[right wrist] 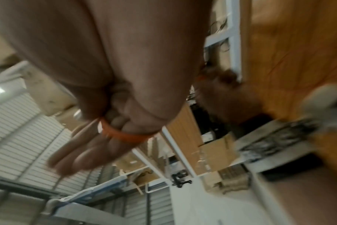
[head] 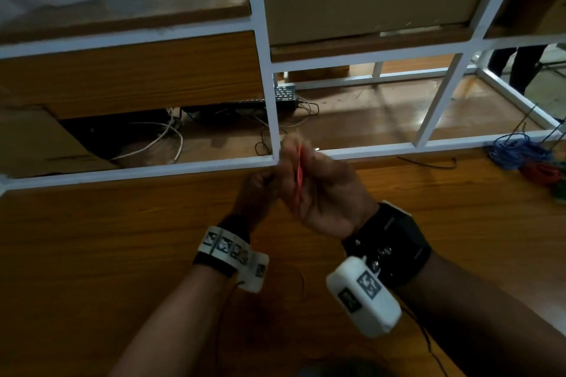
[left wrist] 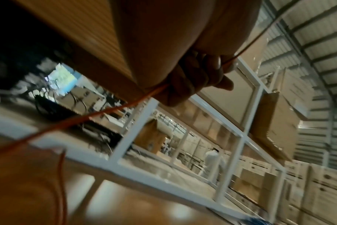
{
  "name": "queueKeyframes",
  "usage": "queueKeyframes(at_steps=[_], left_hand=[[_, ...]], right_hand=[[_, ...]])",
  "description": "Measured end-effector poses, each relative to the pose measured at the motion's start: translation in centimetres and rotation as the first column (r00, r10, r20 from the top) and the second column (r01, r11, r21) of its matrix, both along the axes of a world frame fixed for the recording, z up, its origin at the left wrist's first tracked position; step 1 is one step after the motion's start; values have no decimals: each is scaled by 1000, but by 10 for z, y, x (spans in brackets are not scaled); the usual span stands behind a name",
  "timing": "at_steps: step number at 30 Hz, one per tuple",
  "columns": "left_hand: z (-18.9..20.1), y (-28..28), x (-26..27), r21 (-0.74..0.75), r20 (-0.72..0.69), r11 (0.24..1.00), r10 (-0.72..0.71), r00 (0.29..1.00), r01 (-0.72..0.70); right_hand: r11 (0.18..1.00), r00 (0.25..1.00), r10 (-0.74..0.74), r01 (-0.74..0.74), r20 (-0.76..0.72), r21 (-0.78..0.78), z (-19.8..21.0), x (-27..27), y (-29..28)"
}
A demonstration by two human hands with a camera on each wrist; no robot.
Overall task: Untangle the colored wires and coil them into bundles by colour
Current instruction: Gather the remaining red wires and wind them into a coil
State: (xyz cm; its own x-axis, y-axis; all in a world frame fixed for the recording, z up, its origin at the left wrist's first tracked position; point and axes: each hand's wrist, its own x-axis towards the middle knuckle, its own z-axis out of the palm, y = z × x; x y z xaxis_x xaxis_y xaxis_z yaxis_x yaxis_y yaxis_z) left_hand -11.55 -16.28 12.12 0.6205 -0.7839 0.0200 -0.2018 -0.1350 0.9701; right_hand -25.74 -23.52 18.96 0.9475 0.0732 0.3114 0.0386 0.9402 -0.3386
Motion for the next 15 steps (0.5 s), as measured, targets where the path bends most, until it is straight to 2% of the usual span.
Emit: queueKeyframes(at_steps=[2,4,6,8,10,12,13,14,15], left_hand=[[-12,-2,-15,-20,-11,998,55,998,-55],[-24,3,-20,-40,-64,998,48,997,-50],[-31,12,-20,-28,-52,1000,5,999,-6],[-34,24,-17,54,27,998,-32,999,31],[-36,37,-13,109,76,993,-53,996,44],[-37,51,-4,135,70,990,-35,997,25],[-38,56,2,148,87,989,-28,996,15],[-35,59,5,166,118,986,-30,993,10],[-32,60,9,175,163,985,-36,986,7]], right_hand=[[967,965,-242,249,-99,62,11,9,-8],[862,846,-496,507,-195,9,9,14,-25],[730,693,-666,682,-277,-49,-1,13,-47],[575,519,-797,809,-310,-122,-11,2,-70],[394,333,-906,889,-263,-233,-19,-12,-88],[105,77,-994,852,-75,-513,-36,-21,-100],[-76,-20,-996,725,89,-685,-47,-24,-102],[-261,-58,-961,515,270,-816,-60,-25,-104],[-430,4,-895,258,446,-865,-72,-25,-104]])
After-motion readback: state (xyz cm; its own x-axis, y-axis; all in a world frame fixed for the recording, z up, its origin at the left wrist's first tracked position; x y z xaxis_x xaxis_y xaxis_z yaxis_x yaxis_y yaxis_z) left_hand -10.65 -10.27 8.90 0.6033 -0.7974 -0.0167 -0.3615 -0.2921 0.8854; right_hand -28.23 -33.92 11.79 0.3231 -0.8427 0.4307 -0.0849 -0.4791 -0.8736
